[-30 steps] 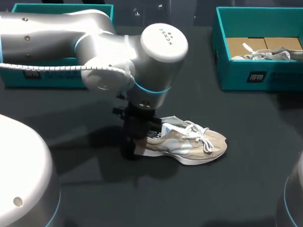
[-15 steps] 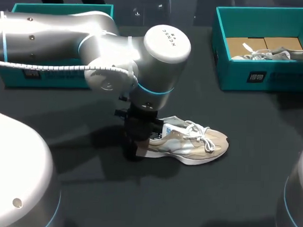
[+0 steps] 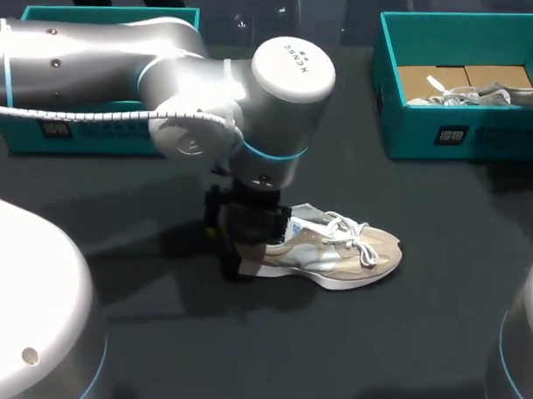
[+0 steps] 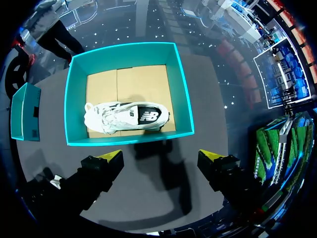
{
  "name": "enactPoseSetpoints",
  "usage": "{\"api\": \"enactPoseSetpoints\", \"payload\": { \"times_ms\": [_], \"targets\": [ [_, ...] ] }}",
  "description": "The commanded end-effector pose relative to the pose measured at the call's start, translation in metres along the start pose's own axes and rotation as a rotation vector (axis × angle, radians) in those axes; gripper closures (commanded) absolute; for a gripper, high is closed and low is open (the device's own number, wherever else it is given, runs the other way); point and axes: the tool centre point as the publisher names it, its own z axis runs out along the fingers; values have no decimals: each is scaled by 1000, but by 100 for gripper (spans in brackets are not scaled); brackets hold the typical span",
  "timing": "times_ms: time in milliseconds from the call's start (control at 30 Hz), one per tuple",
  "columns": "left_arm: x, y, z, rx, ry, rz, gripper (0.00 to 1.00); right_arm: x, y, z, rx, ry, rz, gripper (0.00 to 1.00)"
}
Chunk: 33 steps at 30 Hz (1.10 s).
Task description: Take the shoe out of the shoebox, open the shoe tongue, remove and reinsert the insole, then place the shoe into the shoebox
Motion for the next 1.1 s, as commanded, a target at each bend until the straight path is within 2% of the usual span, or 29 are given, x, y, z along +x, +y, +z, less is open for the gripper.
{"api": "enactPoseSetpoints", "payload": {
  "times_ms": [33, 267, 467, 567, 633, 1100],
  "targets": [
    [13, -4, -13, 6, -53, -5, 0, 0, -1, 0, -1, -1, 1, 0],
    [28, -14, -43, 52, -166, -41, 0, 0, -1, 0, -1, -1, 1, 0],
    [47, -23, -66, 200, -300, -164, 0, 0, -1, 0, -1, -1, 1, 0],
    [55, -31, -73, 250, -364, -229, 0, 0, -1, 0, -1, -1, 1, 0],
    [63, -32, -78, 288, -414, -350, 0, 0, -1, 0, -1, -1, 1, 0],
    [63, -32, -78, 288, -414, -350, 0, 0, -1, 0, -1, -1, 1, 0]
  ]
}}
